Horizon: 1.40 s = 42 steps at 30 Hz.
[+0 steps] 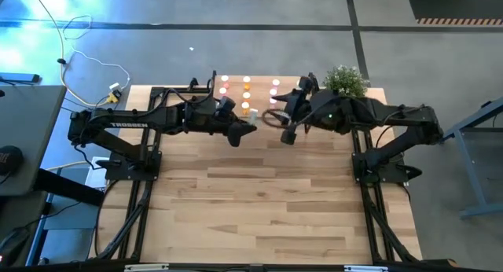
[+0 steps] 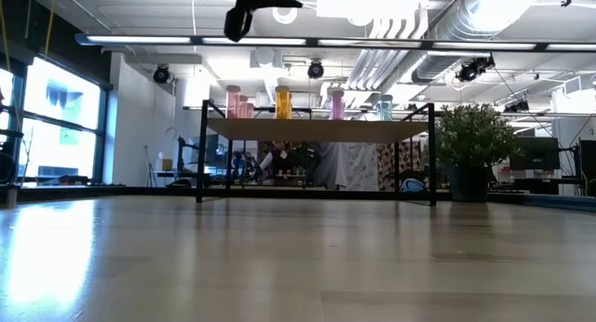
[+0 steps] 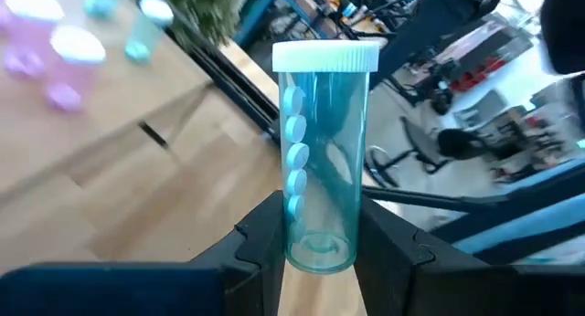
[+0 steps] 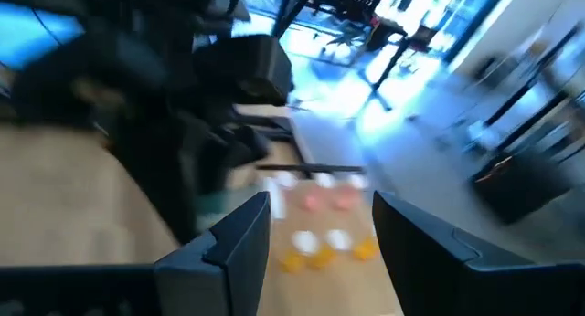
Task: Pick and place medicine bottles onto shelf by color
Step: Put the blue pill bottle on the shelf aligned with the other blue pill bottles
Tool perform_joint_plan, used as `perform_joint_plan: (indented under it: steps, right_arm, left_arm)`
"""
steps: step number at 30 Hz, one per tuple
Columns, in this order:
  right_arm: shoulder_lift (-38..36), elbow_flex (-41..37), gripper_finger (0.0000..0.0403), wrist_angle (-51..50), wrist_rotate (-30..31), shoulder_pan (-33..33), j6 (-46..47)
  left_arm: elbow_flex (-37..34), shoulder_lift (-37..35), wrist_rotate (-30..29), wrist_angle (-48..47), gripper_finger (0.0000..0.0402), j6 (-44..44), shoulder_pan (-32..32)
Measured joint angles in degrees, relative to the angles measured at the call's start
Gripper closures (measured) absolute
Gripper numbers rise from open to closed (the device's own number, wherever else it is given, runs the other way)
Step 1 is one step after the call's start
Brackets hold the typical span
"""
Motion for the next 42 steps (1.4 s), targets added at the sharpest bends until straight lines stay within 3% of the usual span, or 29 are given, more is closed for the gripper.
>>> perform_joint_plan:
  steps: [6, 11, 27, 42]
  right_arm:
    - [-0.13, 0.00, 0.0217, 1.91, -9.92, -1.96, 16.38]
    - [0.52, 0.00, 0.0217, 3.89, -11.42, -2.48, 24.00]
    - [0.64, 0.00, 0.0217, 8.28, -10.80, -2.46, 34.55]
    - [3.89, 0.04, 0.0217, 7.56, -12.87, -2.42, 34.86]
  left_arm:
    - [0.00, 0.00, -5.54, 0.82, 0.0305, 8.55, -0.24]
    - [0.00, 0.02, -6.06, 4.01, 0.0305, 15.34, -0.32]
    - [0.02, 0.07, -7.54, 9.72, 0.0305, 33.35, -3.90]
    - [0.02, 0.07, -7.39, 9.88, 0.0305, 35.15, -4.76]
